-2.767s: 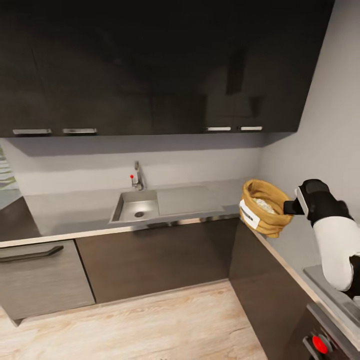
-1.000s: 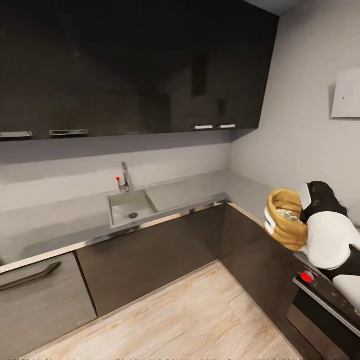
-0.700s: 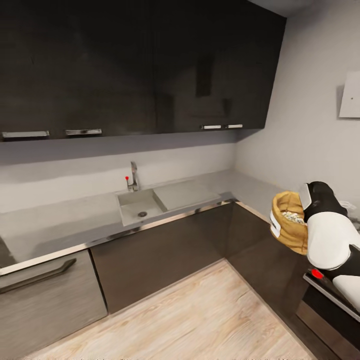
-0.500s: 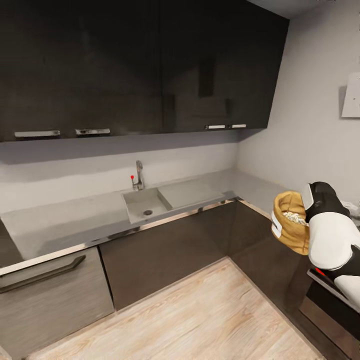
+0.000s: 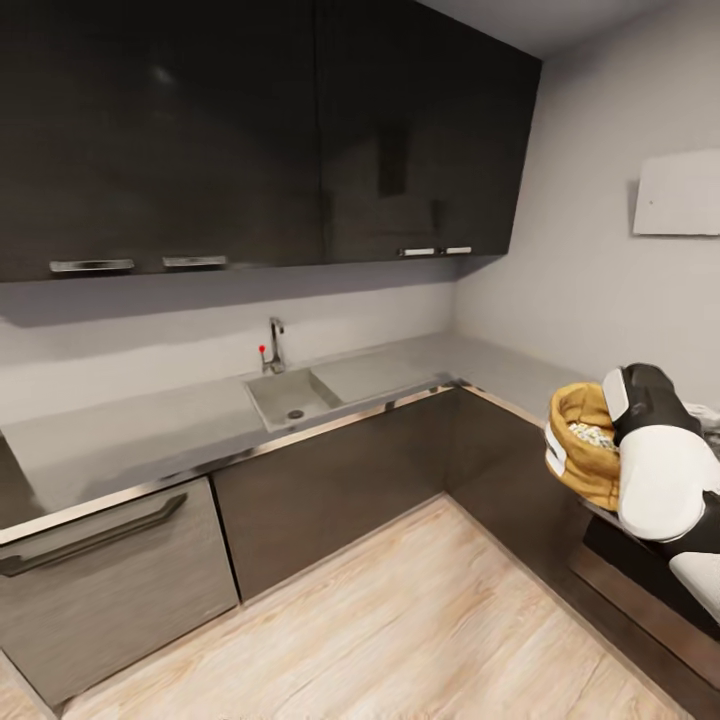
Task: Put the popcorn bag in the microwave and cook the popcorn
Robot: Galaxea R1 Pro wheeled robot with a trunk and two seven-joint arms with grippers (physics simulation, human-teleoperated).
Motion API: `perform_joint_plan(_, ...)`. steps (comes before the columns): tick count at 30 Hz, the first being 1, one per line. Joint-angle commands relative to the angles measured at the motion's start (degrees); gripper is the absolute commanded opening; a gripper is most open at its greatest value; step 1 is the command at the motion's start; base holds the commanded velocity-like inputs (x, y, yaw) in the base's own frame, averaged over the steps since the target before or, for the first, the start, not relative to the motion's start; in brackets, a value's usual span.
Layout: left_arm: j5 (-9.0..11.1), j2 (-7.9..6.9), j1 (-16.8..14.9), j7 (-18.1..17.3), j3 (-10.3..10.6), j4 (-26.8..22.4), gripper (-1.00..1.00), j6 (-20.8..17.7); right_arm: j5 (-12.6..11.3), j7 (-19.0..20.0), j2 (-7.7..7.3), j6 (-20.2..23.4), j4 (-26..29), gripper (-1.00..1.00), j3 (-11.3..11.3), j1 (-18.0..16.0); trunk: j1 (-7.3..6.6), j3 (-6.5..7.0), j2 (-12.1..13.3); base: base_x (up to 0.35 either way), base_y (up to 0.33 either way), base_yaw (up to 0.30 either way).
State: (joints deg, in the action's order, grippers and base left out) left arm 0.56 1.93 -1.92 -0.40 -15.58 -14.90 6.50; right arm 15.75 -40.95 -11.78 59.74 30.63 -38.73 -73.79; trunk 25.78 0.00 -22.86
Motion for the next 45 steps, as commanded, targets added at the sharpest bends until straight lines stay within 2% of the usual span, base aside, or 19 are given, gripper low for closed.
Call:
perform_joint_plan(1,0.1,-0.02,0.0,0.0,-0.1,0.1,1.00,0.2,0.4,0.1,0.21,0.3,0.6,-1.00,-0.2,0.0,0.00,-0.03,-0.1,-0.278,0.254,-0.299)
perform_joint_plan(6,0.1,-0.08,0.0,0.0,-0.1,0.1,1.00,0.2,0.8,-0.1,1.92,0.3,2.9,-1.00,0.2,0.1,0.00,-0.03,-0.1,-0.231,0.230,-0.300)
perform_joint_plan(11,0.1,-0.09,0.0,0.0,-0.1,0.1,1.00,0.2,0.6,0.4,2.33,0.3,2.8,-1.00,0.3,0.1,0.00,-0.03,-0.1,-0.032,0.036,-0.169)
perform_joint_plan(14,0.0,-0.02,0.0,0.0,-0.1,0.1,1.00,0.2,0.5,0.7,4.33,0.3,2.7,-1.00,0.6,0.1,0.00,-0.03,-0.1,-0.001,0.001,-0.005)
perform_joint_plan(15,0.0,-0.02,0.0,0.0,-0.1,0.1,1.00,0.2,0.6,0.5,6.28,0.3,2.6,-1.00,0.7,0.1,0.00,-0.03,-0.1,0.000,0.000,0.000)
perform_joint_plan(18,-0.1,-0.04,-0.1,0.0,-0.1,0.1,1.00,0.2,0.7,0.0,9.70,0.3,2.6,-1.00,0.7,0.1,0.00,-0.03,-0.1,0.000,0.000,-0.129)
perform_joint_plan(24,-0.1,-0.05,-0.1,0.0,-0.1,0.0,1.00,0.2,0.8,-0.6,12.34,0.0,2.6,-1.00,0.7,0.0,0.00,-0.08,-0.1,0.000,0.000,-0.256)
perform_joint_plan(26,-0.2,0.07,-0.1,0.0,0.0,0.0,1.00,0.2,0.6,-2.1,13.03,-1.4,2.3,-1.00,0.6,0.0,0.00,-0.13,-0.1,0.000,0.000,-0.269)
perform_joint_plan(29,-0.2,0.23,-0.1,0.0,0.0,0.0,1.00,0.2,0.3,-5.0,15.41,-3.3,2.1,-1.00,0.5,-0.3,0.00,-0.21,-0.1,0.000,0.000,-0.269)
perform_joint_plan(32,-0.2,0.26,-0.1,0.0,0.0,0.0,1.00,0.2,0.2,-6.0,18.43,-3.8,2.0,-1.00,0.5,-0.8,0.00,-0.31,-0.1,0.000,0.000,-0.267)
perform_joint_plan(34,-0.2,0.27,-0.1,0.0,0.0,0.0,1.00,0.2,0.1,-7.0,19.80,-4.0,2.0,-1.00,0.5,-1.0,0.00,-0.38,-0.1,0.000,0.000,-0.265)
perform_joint_plan(36,-0.2,0.33,-0.1,0.0,0.1,0.0,1.00,0.2,0.0,-7.8,20.37,-5.1,2.0,-1.00,0.2,-0.9,0.00,-0.46,-0.1,0.000,0.000,-0.260)
perform_joint_plan(43,-0.2,0.35,-0.1,0.0,0.1,0.0,1.00,0.2,-0.7,-8.2,20.34,-5.8,1.8,-1.00,-0.4,-0.9,0.00,-0.74,-0.1,0.000,0.000,-0.257)
perform_joint_plan(45,-0.2,0.35,-0.1,0.0,0.1,0.0,1.00,0.2,-1.1,-8.1,20.19,-5.8,1.8,-1.00,-1.8,-0.9,0.00,-0.82,-0.1,0.000,0.000,-0.257)
